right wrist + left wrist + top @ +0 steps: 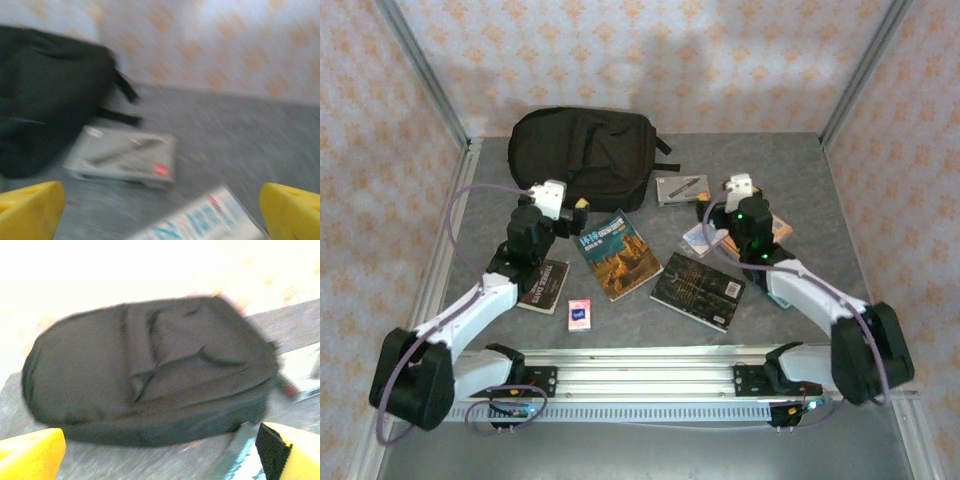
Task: Pack the student bag
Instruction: Move the student bag to the center of the table.
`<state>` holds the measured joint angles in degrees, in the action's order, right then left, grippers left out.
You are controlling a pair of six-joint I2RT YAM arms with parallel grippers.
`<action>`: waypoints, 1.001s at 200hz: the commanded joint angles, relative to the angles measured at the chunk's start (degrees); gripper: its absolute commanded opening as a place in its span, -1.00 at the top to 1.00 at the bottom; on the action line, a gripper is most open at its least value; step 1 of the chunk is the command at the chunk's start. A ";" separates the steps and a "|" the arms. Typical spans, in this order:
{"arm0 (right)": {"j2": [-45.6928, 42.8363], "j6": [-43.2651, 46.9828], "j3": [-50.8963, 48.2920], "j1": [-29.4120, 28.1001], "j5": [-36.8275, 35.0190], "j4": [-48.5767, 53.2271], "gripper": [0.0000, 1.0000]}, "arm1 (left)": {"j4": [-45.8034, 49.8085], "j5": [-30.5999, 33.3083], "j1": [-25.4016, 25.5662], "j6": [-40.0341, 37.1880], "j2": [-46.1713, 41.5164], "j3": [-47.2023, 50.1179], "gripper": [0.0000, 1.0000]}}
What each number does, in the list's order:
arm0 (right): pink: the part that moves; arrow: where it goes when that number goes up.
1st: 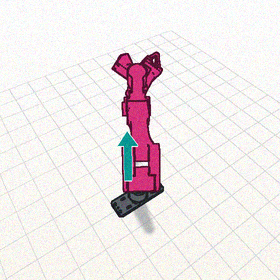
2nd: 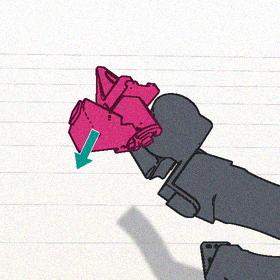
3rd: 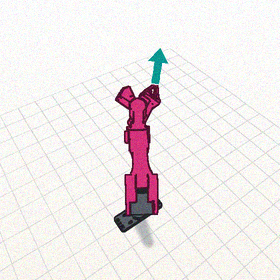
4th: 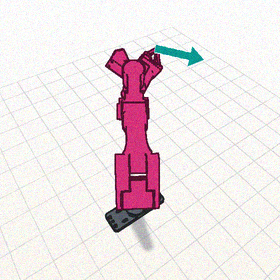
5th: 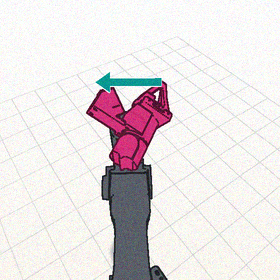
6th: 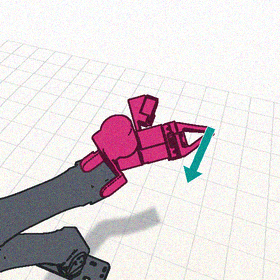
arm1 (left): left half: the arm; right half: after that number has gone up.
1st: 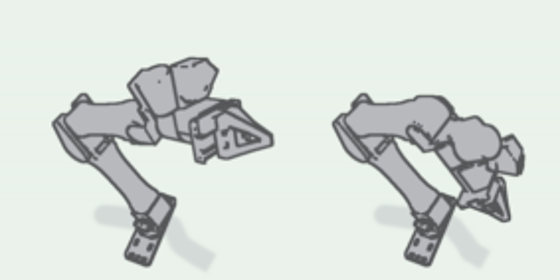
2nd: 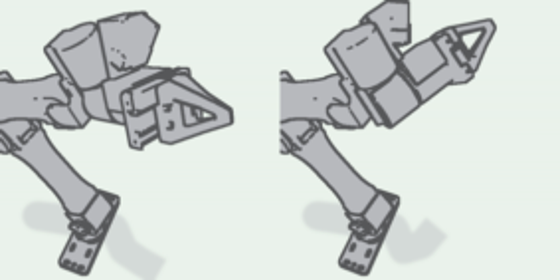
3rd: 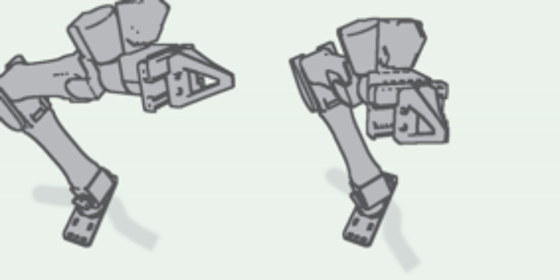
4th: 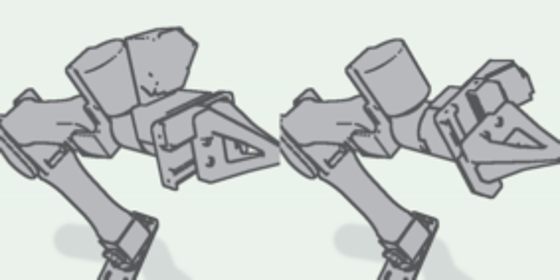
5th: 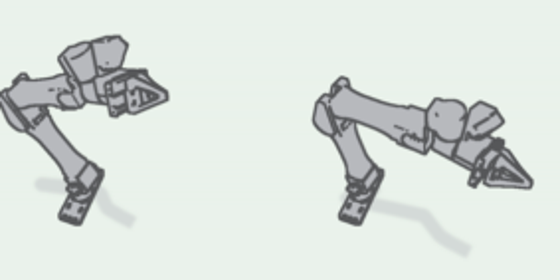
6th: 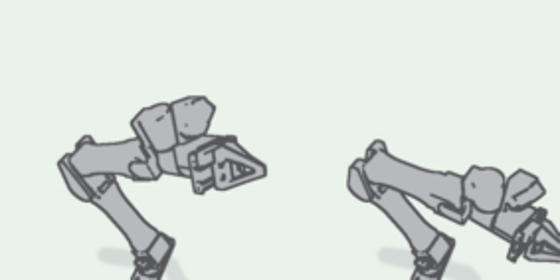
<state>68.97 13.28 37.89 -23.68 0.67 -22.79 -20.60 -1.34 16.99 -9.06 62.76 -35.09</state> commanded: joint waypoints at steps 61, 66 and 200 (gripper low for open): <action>-10.01 -17.97 28.58 -14.16 -13.05 43.01 -0.99 | 49.63 6.71 8.49 25.09 -18.20 -21.27 -1.00; -9.24 -16.57 30.02 -14.11 -10.85 44.64 -0.99 | 54.39 11.40 8.49 29.19 -17.61 -23.29 -1.00; 43.90 -41.32 66.94 -11.32 -8.92 63.14 -0.99 | 69.38 22.74 7.97 33.23 -17.89 -21.48 -1.00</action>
<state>105.38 -20.12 93.65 -36.16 -6.72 32.36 47.03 16.08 25.10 23.16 47.81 -59.05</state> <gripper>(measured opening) 0.993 0.999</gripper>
